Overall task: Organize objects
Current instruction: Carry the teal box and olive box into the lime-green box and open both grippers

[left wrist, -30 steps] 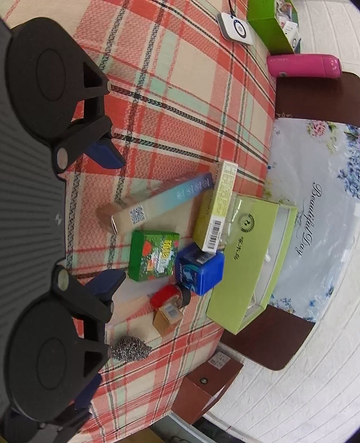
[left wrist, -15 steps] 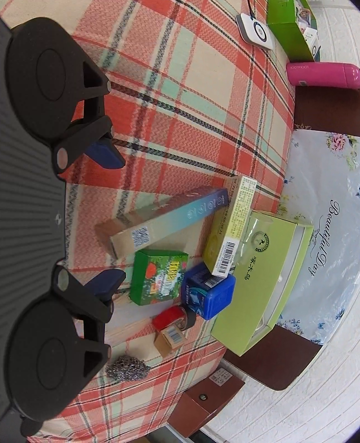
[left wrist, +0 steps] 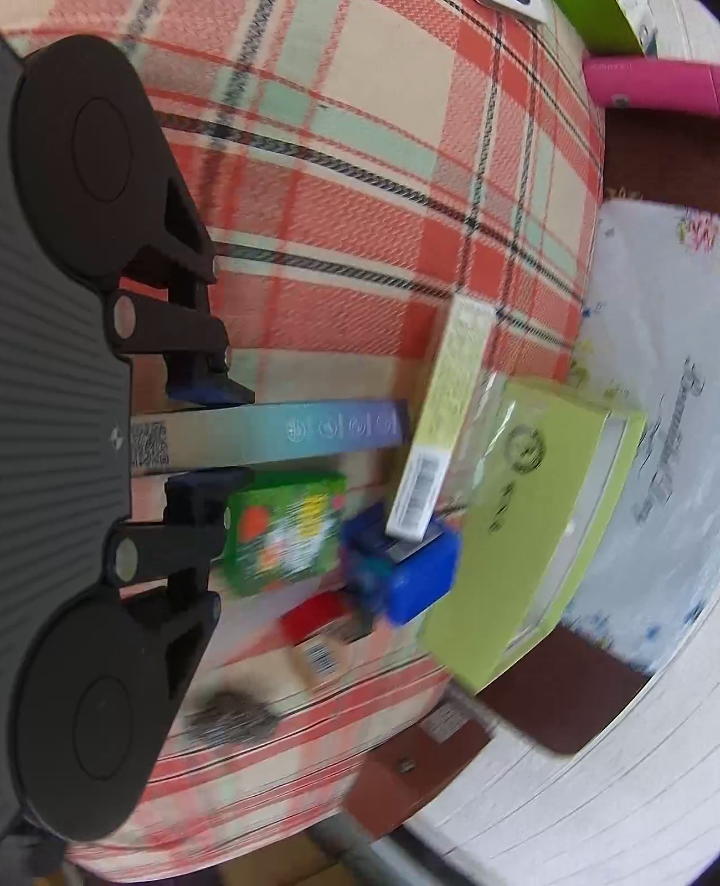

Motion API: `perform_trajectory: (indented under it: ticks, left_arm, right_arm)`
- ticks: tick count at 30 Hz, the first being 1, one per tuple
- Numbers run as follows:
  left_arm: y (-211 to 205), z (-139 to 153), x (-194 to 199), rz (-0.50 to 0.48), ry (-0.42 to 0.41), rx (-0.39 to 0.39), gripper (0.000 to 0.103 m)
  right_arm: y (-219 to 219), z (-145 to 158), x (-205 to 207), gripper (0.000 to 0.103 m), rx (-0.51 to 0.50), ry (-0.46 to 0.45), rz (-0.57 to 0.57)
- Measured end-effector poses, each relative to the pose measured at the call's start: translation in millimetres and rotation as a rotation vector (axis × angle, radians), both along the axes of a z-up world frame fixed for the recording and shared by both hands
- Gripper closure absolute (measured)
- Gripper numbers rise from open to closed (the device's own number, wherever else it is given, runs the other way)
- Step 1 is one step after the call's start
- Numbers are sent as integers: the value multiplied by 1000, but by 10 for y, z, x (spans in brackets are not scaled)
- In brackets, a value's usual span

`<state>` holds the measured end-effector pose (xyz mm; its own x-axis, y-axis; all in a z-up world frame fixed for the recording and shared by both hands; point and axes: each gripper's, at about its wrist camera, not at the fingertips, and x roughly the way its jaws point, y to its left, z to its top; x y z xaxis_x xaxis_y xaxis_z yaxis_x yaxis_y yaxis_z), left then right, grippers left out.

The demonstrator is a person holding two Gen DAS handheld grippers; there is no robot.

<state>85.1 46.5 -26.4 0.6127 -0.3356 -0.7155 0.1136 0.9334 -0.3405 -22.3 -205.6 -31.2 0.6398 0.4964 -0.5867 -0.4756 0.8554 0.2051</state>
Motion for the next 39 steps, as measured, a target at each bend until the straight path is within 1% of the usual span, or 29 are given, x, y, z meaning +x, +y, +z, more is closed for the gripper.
perform_trajectory:
  ticks: [3, 5, 7, 8, 9, 10, 12, 13, 16, 20, 22, 24, 25, 26, 27, 29, 31, 33, 36, 39]
  left_arm:
    - [-68, 34, -315, -113, 4, 93, 80]
    - [-66, 38, -432, -123, 5, 112, 79]
    - [-71, 48, -449, -110, -7, 125, 69]
    - [-82, 49, -431, -102, -16, 132, 56]
    - [-99, 48, -398, -100, -25, 140, 53]
    - [-122, 51, -368, -109, -29, 146, 54]
    - [-175, 58, -341, -144, -28, 145, 61]
    - [-207, 58, -339, -154, -28, 147, 61]
    - [-262, 35, -364, -155, -29, 191, 61]
    - [-224, 0, -356, -143, -17, 167, 61]
    - [-247, -11, -342, -126, -19, 200, 57]
    - [-257, -19, -334, -132, -18, 220, 57]
    - [-250, -21, -340, -139, -20, 213, 57]
    - [-244, -22, -343, -149, -20, 204, 65]
    - [-237, -25, -346, -160, -17, 193, 78]
    - [-213, -20, -362, -161, -16, 179, 80]
    - [-193, 16, -387, -157, -20, 159, 80]
    - [-180, 104, -409, -161, -42, 138, 80]
    - [-196, 339, -395, -181, -110, 114, 80]
    - [-229, 600, -300, -193, -189, 97, 80]
  right_arm:
    - [55, -38, 36, 81, -7, 9, 20]
    - [101, -68, 59, 79, -13, 19, 35]
    - [146, -84, 66, 79, -31, 24, 38]
    - [160, -85, 63, 79, -44, 23, 38]
    - [171, -81, 52, 79, -56, 18, 41]
    - [178, -77, 38, 77, -68, 14, 45]
    - [177, -72, 26, 76, -81, 13, 42]
    - [175, -71, 25, 76, -84, 17, 42]
    - [194, -78, 44, 76, -94, 23, 44]
    - [224, -87, 60, 76, -101, 27, 48]
    - [235, -90, 71, 76, -104, 27, 45]
    - [245, -93, 82, 76, -106, 31, 43]
    - [249, -96, 86, 77, -105, 34, 42]
    - [251, -98, 92, 80, -104, 37, 41]
    - [258, -99, 95, 80, -108, 37, 41]
    - [261, -83, 96, 81, -105, 37, 45]
    - [233, -22, 119, 81, -53, 54, 55]
    - [186, 86, 156, 81, 1, 51, 59]
    - [124, 336, 255, 81, 36, -5, 54]
    - [65, 574, 418, 81, 62, -59, 42]
